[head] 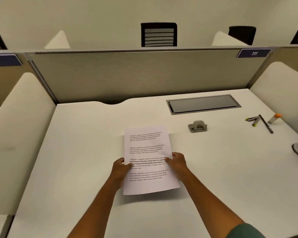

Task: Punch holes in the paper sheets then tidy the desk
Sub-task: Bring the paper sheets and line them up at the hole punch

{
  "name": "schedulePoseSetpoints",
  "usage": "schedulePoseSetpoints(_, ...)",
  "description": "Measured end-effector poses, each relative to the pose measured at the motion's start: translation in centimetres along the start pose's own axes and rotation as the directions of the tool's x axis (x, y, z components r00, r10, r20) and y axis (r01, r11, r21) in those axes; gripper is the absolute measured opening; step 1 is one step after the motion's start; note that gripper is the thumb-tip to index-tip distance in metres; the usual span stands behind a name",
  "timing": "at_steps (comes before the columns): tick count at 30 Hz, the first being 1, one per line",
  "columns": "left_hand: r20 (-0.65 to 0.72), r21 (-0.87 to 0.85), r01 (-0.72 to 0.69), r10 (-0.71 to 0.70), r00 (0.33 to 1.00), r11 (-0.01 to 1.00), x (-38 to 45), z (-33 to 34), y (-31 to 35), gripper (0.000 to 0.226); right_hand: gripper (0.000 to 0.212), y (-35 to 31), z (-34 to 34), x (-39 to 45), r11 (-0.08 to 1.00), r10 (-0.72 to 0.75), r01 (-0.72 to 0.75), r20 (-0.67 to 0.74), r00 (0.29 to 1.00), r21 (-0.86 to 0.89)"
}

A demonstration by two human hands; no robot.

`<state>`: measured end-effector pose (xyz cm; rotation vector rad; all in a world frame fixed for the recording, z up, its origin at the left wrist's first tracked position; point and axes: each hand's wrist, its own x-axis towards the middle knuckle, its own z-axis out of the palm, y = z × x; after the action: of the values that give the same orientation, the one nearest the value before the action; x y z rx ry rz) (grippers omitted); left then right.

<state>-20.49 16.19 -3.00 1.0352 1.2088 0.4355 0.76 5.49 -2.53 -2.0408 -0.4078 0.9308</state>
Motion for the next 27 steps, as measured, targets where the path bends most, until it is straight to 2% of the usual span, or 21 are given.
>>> schedulePoseSetpoints(9,0.072,0.097,-0.09,0.084,0.994,0.991,-1.0,9.0,-0.1,0.023,0.023,2.8,-8.0,-0.2,1.0,0.014,-0.012,-0.157,0.987,0.011)
schedulePoseSetpoints(14,0.102,0.157,-0.108,0.092,0.99,0.982,-1.8,14.1,0.1,0.021,0.023,4.0,-12.6,0.7,1.0,0.007,-0.002,-0.197,0.98,0.023)
schedulePoseSetpoints(23,0.106,0.168,-0.104,0.087,0.991,0.98,-2.4,22.9,0.9,0.025,0.02,5.6,-20.9,3.6,0.998,0.016,-0.007,-0.154,0.988,0.056)
schedulePoseSetpoints(27,0.103,0.167,-0.089,0.072,0.992,0.982,-2.0,26.8,1.7,0.025,0.023,5.4,-24.9,5.5,0.99,0.053,-0.045,-0.06,0.997,0.135)
